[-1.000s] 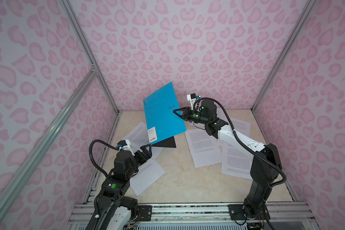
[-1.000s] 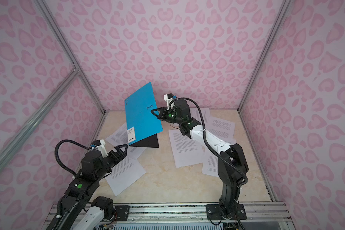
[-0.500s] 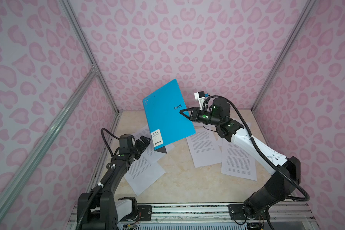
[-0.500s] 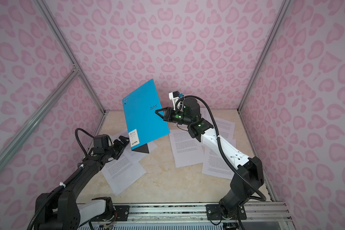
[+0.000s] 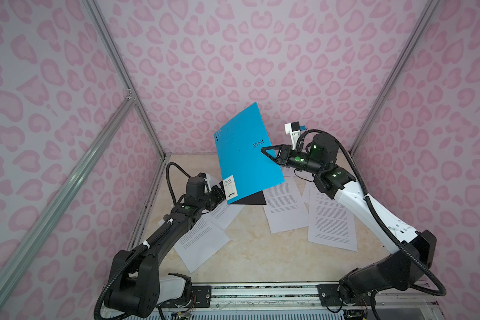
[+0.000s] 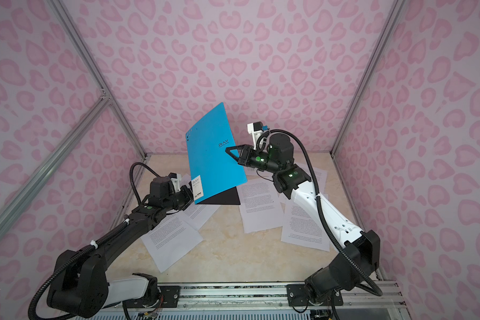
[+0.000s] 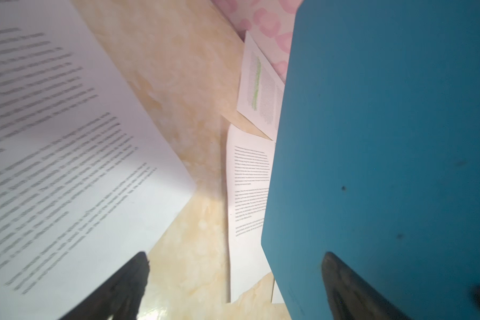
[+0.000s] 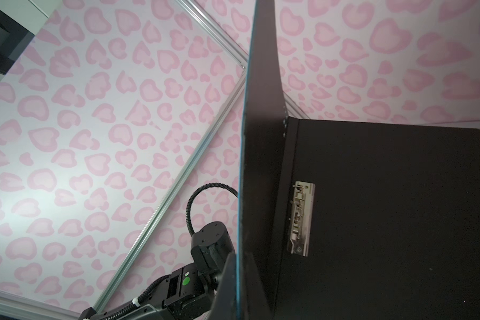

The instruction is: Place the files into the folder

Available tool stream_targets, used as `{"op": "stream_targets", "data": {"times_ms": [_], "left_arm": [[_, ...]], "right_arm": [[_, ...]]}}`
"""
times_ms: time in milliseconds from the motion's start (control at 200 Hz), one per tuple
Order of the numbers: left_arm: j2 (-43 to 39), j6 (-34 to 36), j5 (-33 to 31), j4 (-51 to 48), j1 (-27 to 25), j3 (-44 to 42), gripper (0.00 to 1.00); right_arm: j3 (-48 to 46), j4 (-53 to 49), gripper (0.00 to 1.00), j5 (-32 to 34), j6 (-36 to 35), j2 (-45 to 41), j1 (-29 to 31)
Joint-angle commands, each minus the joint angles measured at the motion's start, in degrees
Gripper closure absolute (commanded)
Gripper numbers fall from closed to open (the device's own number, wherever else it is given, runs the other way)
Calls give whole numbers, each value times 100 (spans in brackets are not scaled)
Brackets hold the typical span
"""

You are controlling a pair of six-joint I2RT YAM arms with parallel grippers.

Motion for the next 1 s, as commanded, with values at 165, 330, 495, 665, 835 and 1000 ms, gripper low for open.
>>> {"op": "stream_targets", "data": {"times_ms": [165,330,495,665,835,1000], "left_arm": [[654,-86,342,749,-850,479,2],[1240,-121,174,1008,-1252,630,3],[1831,-112,9,1116,-1477,692,4],[2088,28,-255,877,-1476,704,4],[1652,216,-397,294,-1095,517,4],[954,347,-640,-180,-541,170,4]], "right_arm": [[-626,-568,100,160,-266,-684,-454],[-1469,-971,100,273,-617,-1349,-909],[-2492,-1131,100,244,-850,-1961,-1505],[-3237,-1456,100,494,-1266,-2305,-1840],[-3745,-1492,100,541,-1410,-2428,-2109],[-3987,-1303,100,292,-1345,-2422,-2056]]}}
